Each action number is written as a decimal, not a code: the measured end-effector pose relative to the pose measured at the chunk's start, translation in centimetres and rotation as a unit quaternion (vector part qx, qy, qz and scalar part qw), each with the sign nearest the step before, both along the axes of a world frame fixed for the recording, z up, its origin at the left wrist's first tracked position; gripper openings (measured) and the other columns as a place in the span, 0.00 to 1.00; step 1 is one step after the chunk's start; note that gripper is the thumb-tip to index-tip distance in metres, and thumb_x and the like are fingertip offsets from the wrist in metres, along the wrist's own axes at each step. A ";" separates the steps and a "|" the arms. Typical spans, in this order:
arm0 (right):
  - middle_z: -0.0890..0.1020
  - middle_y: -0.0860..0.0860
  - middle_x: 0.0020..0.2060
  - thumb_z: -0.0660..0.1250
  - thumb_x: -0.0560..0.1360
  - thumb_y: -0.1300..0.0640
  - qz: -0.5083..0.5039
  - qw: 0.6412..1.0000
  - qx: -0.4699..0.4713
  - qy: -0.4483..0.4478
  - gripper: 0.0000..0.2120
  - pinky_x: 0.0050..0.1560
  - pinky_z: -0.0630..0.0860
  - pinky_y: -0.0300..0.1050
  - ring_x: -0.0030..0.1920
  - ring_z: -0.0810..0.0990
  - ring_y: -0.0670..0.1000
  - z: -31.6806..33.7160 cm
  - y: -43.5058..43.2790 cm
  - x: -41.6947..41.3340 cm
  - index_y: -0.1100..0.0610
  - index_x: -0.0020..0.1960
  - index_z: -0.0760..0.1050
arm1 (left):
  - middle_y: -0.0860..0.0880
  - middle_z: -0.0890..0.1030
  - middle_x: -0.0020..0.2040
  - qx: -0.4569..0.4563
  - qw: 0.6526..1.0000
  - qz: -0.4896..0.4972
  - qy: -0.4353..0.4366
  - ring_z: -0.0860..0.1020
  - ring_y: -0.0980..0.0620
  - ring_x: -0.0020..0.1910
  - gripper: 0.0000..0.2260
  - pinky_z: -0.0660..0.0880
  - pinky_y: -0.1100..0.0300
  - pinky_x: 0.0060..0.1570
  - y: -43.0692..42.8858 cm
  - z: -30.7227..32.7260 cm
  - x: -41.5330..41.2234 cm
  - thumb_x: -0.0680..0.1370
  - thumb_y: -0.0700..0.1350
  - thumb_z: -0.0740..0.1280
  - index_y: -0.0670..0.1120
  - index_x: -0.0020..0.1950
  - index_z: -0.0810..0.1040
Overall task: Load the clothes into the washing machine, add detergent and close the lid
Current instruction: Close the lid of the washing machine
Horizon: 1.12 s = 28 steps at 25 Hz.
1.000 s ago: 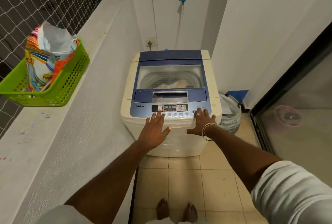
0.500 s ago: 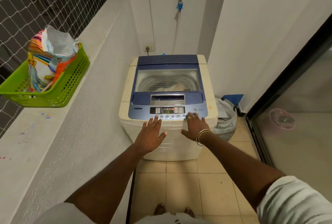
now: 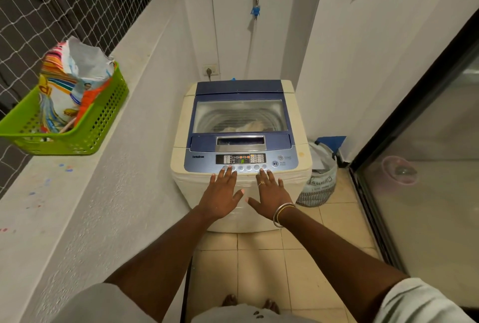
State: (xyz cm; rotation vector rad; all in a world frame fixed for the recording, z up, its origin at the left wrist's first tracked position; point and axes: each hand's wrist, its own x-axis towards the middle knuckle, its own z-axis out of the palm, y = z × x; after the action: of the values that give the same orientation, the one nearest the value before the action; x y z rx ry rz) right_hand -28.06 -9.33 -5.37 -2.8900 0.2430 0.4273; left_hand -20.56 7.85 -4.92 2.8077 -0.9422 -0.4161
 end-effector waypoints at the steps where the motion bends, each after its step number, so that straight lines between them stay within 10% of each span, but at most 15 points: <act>1: 0.44 0.54 0.81 0.52 0.79 0.33 -0.001 1.000 -0.001 0.000 0.42 0.78 0.46 0.60 0.80 0.42 0.56 0.1 0.1 0.0 0.58 0.81 0.45 | 0.46 0.49 0.82 0.001 1.000 0.001 0.001 0.47 0.45 0.81 0.31 0.47 0.46 0.78 0.1 0.0 0.0 0.83 0.60 0.52 0.46 0.82 0.50; 28: 0.49 0.54 0.81 0.54 0.79 0.36 0.019 1.000 0.013 0.016 0.39 0.78 0.47 0.58 0.80 0.46 0.56 -0.3 2.4 0.1 0.57 0.81 0.48 | 0.45 0.52 0.82 0.028 0.999 0.009 0.038 0.50 0.43 0.81 0.31 0.47 0.46 0.78 1.9 -0.7 -0.6 0.84 0.60 0.51 0.45 0.81 0.52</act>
State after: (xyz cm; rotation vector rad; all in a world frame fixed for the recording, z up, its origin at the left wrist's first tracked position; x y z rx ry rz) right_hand -27.98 -6.89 -5.66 -2.8688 0.1857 0.4800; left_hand -21.12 9.79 -5.67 2.8256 -0.9027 -0.5515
